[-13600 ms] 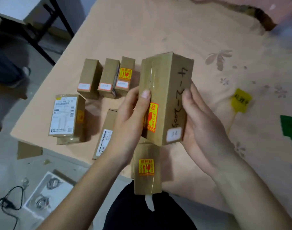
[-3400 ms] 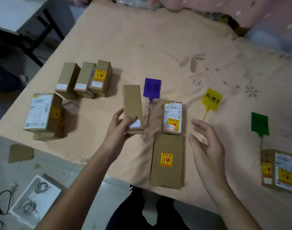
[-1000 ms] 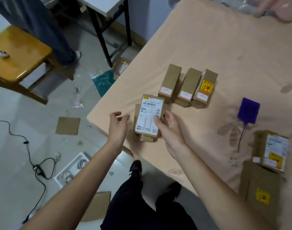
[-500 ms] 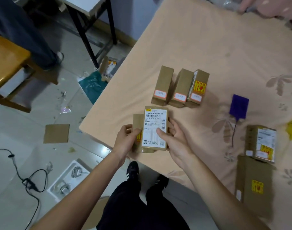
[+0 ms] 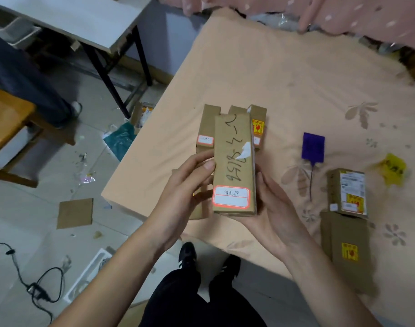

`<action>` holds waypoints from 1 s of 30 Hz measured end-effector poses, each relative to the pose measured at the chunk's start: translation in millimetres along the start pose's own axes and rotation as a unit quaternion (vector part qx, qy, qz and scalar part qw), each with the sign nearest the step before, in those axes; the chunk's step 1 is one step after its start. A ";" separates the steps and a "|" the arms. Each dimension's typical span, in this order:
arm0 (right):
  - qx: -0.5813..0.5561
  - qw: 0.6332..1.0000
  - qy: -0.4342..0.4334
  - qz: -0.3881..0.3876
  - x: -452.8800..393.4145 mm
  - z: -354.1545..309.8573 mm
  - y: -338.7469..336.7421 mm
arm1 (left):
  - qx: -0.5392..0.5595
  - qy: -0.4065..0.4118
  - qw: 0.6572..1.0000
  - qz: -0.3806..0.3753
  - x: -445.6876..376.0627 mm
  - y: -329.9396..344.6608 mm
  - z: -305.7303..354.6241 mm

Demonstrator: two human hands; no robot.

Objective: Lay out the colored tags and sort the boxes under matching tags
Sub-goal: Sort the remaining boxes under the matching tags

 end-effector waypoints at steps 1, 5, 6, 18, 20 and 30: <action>0.005 1.000 -0.006 0.003 2.7 -1.5 -1.4 | -0.002 0.001 1.000 -0.003 2.1 3.9 1.5; 0.021 1.000 -0.012 0.012 13.0 -4.4 -7.3 | -0.015 0.020 1.000 -0.005 12.3 20.0 6.5; 0.019 1.000 -0.012 0.016 14.9 -5.1 -8.2 | -0.017 0.026 1.000 -0.002 14.6 23.3 6.9; 0.086 0.990 -0.054 0.096 41.6 -6.9 -36.1 | -0.070 0.049 0.995 0.044 24.0 45.9 -15.8; 0.085 0.990 -0.053 0.102 52.7 -9.8 -39.1 | -0.077 0.042 0.995 0.037 24.0 50.5 -24.8; 0.025 0.971 -0.101 0.215 125.6 -8.3 -88.5 | -0.129 -0.041 0.986 -0.095 16.9 111.7 -72.4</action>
Point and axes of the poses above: each hand's wrist, its own x-axis away from the middle knuckle, its own y-axis out of the palm, z = x × y, the point moved 2 cm from there along -x, towards the middle knuckle, and after that the axes turned 1 degree about x, right-handed, at the moved point
